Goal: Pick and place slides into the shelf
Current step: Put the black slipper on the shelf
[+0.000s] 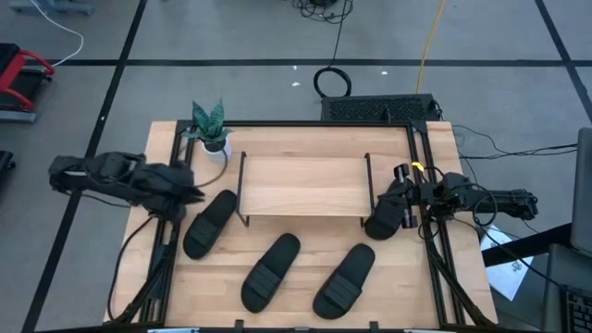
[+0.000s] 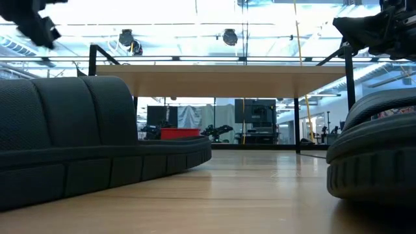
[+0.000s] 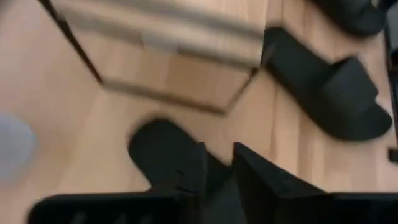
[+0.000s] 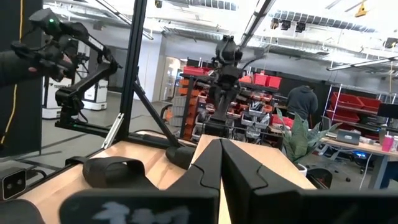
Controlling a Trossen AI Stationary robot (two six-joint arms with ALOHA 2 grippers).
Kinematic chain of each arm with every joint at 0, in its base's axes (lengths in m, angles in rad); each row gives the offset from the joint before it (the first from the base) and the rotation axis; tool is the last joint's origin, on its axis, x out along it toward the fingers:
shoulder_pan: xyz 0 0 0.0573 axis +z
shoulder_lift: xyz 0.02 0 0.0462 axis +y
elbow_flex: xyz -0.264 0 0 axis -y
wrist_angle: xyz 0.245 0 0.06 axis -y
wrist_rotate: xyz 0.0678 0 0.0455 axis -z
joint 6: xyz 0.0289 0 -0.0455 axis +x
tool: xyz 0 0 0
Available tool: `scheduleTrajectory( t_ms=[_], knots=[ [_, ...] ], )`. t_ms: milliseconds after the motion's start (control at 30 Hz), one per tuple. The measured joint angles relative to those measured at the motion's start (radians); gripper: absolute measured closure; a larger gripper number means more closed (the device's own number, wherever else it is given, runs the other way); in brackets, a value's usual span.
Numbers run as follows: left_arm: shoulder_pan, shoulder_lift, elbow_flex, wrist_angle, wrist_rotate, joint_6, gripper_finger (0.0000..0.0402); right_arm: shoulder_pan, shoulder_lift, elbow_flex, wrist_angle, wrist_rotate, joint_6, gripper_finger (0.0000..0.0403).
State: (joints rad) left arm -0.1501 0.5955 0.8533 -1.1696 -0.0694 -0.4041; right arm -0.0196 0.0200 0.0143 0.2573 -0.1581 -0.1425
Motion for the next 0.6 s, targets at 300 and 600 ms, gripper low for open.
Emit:
scheduleTrajectory(
  t_ms=[300, 600],
  knots=[
    [0.0, 0.181, -0.05, -0.107, 0.216, -0.125, 0.0149, 0.0, 0.0, 0.0, 0.0, 0.0, 0.033, 0.0403],
    [0.032, 0.295, -0.065, -0.099, 0.263, -0.017, 0.0077, 0.0, 0.0, 0.0, 0.0, 0.0, 0.027, 0.0403]
  ],
)
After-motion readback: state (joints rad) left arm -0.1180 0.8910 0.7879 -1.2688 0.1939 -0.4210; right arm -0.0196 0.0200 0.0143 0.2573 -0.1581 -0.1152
